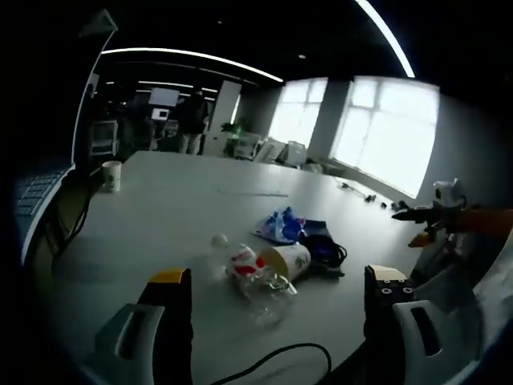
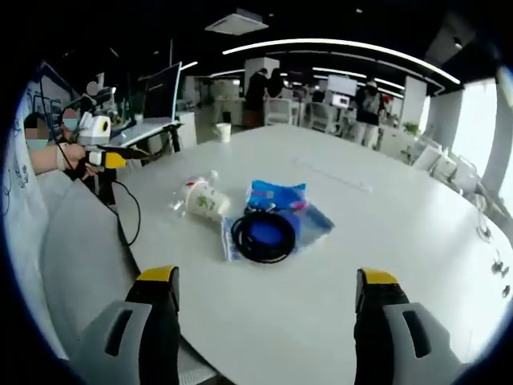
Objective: Arrange the tabletop items into an orderly group along one side of the table until the central work area is clear of visible clutter.
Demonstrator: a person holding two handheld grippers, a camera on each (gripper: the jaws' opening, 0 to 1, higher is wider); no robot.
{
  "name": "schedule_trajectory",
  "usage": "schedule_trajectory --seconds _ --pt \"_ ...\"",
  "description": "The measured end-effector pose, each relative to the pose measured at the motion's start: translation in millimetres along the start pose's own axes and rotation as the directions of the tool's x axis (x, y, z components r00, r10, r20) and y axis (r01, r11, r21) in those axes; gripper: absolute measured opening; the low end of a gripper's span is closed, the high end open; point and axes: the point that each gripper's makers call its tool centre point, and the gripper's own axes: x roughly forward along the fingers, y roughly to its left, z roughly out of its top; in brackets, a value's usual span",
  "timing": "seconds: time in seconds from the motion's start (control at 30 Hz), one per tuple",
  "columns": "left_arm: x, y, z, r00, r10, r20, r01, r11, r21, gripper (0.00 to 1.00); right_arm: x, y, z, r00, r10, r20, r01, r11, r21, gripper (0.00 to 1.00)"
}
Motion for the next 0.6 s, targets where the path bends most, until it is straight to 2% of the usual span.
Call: schedule_trajectory --seconds 0.4,0.6 --pt "6 -0.8 -1.2 1.000 -0.008 -0.025 0.008 1.000 0.007 0.82 4 -4 -3.3 1.000 0.006 -0.014 -0.006 1.000 -0.005 0.87" --pt "10 0.2 1.9 1.000 -0.014 -0.027 0.014 1.000 0.011 0.80 11 -3 5.3 1.000 0.020 -0.004 -0.020 1.000 -0.013 0.87"
